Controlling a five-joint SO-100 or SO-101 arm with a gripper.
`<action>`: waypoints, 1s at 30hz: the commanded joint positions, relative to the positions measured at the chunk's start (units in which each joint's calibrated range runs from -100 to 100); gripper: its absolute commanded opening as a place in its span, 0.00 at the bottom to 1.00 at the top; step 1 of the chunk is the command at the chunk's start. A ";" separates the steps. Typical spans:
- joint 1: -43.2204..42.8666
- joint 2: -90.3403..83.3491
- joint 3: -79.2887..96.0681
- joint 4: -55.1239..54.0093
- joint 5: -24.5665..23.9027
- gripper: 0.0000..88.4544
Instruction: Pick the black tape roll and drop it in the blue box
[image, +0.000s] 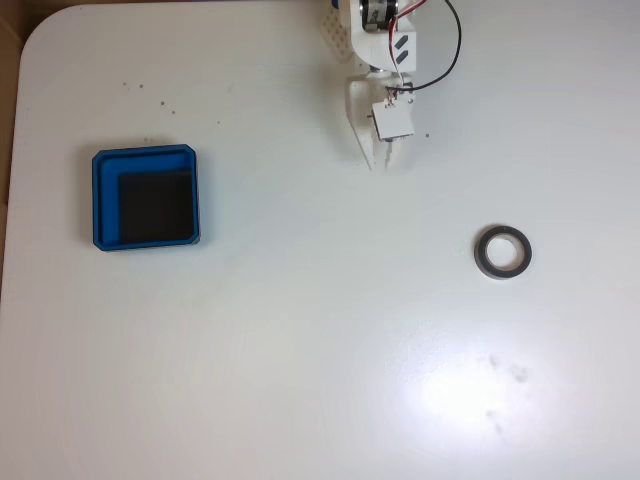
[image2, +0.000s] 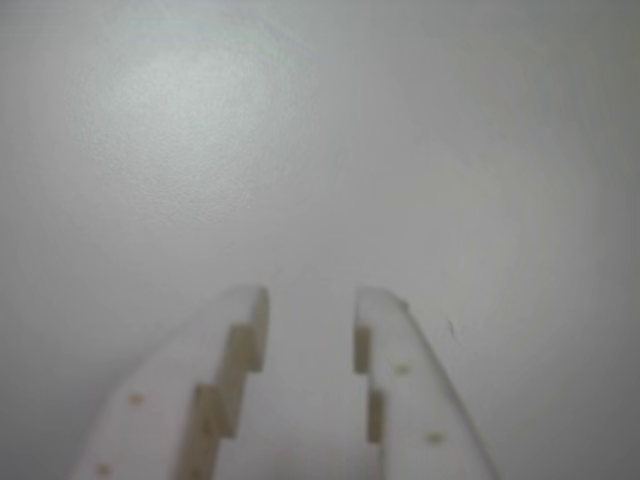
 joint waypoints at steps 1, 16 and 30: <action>0.41 -0.27 0.81 -0.44 0.06 0.02; 0.02 -0.27 0.81 -0.44 0.23 0.02; -13.46 -0.27 0.90 -0.44 0.23 0.02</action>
